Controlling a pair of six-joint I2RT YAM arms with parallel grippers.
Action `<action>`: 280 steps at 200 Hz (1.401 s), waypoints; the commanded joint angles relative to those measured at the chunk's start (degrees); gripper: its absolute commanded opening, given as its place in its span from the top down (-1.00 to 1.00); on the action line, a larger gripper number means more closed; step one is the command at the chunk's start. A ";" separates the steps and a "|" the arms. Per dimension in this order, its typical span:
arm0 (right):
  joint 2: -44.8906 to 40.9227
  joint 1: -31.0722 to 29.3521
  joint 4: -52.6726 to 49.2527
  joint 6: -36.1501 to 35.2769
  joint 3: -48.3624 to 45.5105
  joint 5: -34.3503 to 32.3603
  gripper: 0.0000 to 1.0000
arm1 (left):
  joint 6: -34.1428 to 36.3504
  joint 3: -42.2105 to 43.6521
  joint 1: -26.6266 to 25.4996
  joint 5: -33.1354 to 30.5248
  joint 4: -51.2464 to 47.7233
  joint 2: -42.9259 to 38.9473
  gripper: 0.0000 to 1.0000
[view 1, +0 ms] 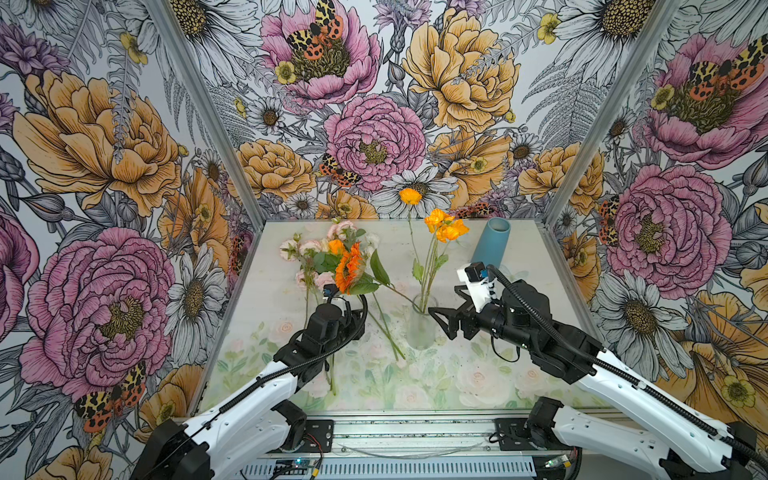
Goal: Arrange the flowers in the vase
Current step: 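Move the open left gripper back to the flower bunch, then grasp a pink rose stem in the bunch with the left gripper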
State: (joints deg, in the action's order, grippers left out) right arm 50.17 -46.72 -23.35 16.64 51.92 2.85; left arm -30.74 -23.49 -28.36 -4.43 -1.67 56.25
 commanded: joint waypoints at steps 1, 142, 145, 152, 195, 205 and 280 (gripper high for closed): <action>0.77 0.58 1.59 -0.77 2.14 0.93 -0.99 | -8.67 -2.26 6.63 9.67 14.11 9.67 -0.05; 0.23 2.13 1.60 -1.09 0.97 1.53 -0.99 | -18.60 -23.38 11.07 14.48 26.86 45.29 0.40; 0.28 2.51 1.66 -1.16 0.91 1.56 -0.99 | -18.57 -23.26 11.00 14.43 26.81 45.15 0.39; 0.59 2.61 1.65 -1.16 0.91 1.69 -0.99 | -18.40 -22.89 10.83 14.17 26.60 44.80 0.40; 1.38 2.86 1.72 -0.88 1.22 2.82 -0.99 | -19.33 -23.10 10.72 13.46 25.87 47.51 0.38; 0.95 2.79 1.67 -0.82 1.10 2.80 -0.99 | -19.53 -22.74 10.61 12.73 26.41 47.54 0.38; 1.51 3.05 1.66 -0.89 1.21 3.22 -0.99 | -18.83 -23.08 10.37 11.23 23.69 49.87 0.33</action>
State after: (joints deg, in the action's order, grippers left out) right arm 51.48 -43.99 -23.31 16.45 51.96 4.91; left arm -49.58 -46.70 -17.50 8.43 22.52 102.87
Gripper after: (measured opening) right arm 0.995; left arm 0.327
